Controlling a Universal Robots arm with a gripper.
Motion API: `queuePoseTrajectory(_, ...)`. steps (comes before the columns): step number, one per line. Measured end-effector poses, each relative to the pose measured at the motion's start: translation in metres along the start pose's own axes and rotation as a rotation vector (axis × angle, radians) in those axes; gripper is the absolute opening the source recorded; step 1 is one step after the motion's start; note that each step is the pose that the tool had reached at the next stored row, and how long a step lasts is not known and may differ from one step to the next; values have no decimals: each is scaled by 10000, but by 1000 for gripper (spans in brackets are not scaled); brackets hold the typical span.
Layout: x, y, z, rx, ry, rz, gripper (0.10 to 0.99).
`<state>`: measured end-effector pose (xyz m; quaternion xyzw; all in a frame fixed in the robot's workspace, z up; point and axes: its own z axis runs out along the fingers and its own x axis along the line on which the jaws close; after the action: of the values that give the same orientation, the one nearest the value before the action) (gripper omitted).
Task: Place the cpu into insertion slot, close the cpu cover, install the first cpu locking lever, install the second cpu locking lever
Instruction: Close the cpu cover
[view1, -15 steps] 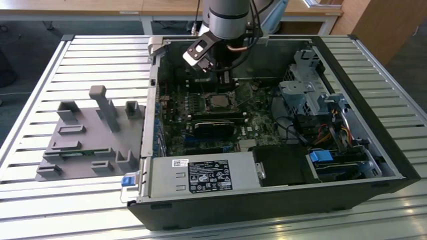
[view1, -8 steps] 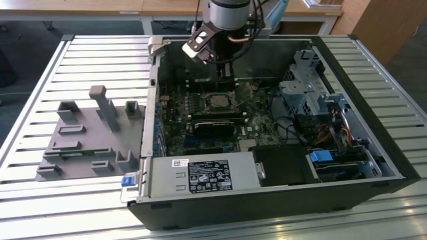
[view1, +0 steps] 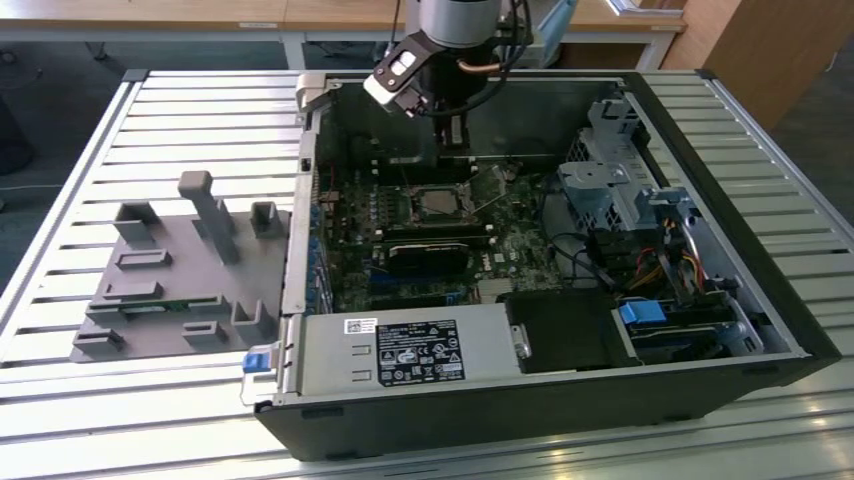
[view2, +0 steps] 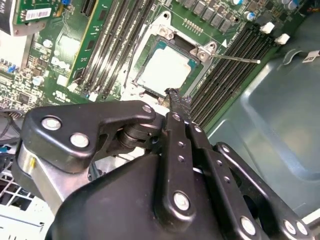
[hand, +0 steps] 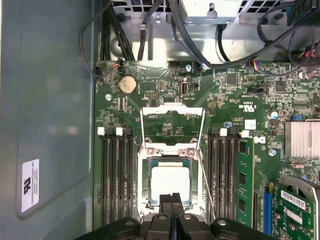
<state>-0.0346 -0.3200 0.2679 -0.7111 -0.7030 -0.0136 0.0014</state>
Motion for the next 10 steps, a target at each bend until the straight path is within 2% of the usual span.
queuePoseTrajectory(5, -59, 7, 0, -1, 2, 0, 118)
queuePoseTrajectory(8, -60, 55, 0, 1, 7, 1, 118)
queuePoseTrajectory(9, -60, 73, 1, 4, 41, 1, 118)
queuePoseTrajectory(10, -59, 90, 3, 10, 124, -1, 118)
